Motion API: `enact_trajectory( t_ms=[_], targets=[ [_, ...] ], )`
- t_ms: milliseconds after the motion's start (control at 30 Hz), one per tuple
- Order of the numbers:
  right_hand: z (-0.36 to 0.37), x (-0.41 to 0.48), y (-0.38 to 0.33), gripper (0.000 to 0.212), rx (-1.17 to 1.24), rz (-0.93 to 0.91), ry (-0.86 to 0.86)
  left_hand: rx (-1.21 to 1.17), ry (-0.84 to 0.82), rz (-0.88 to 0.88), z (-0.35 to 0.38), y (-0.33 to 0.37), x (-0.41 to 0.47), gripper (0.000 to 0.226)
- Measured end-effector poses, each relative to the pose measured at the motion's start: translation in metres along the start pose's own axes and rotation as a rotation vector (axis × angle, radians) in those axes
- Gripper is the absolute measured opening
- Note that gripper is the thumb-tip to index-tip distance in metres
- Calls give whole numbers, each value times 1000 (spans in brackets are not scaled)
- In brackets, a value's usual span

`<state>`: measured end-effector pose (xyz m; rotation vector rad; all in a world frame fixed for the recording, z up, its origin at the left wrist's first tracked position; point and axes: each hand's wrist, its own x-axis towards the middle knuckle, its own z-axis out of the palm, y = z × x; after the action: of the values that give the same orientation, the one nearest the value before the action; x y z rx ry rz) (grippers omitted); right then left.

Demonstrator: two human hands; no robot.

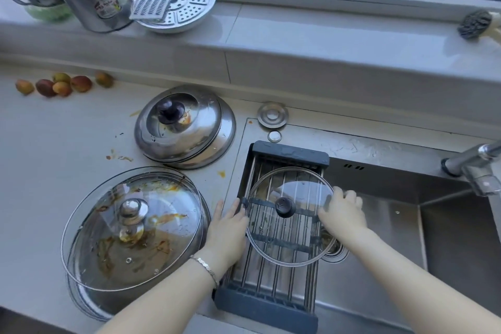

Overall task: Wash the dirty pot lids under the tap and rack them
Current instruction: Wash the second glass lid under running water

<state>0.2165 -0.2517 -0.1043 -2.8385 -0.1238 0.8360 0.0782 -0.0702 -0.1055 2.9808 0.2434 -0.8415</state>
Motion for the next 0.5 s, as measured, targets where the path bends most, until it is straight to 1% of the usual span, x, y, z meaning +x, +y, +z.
enact_trajectory(
  t_ms=[67,133,233,300,367,433,500],
  targets=[
    [-10,-11,-11,53,-10,-107,0,-102,102,-51,-19,-8,-7,31],
    [-18,-24,-22,50,-28,-210,-53,-119,197,-152,-39,-26,-19,29],
    [-26,-42,-34,44,-50,-328,-169,-53,250,-397,-57,-67,-41,27],
    [-24,-53,-37,40,-75,-389,-215,-20,221,-587,-60,-96,-54,32],
    [-21,-62,-37,39,-115,-425,-248,-55,140,-718,-52,-119,-61,39],
    [-15,-69,-35,38,-138,-431,-270,-98,40,-752,-39,-136,-60,40],
    [-10,-76,-30,40,-147,-419,-280,-139,6,-723,-28,-144,-58,37]
  ],
)
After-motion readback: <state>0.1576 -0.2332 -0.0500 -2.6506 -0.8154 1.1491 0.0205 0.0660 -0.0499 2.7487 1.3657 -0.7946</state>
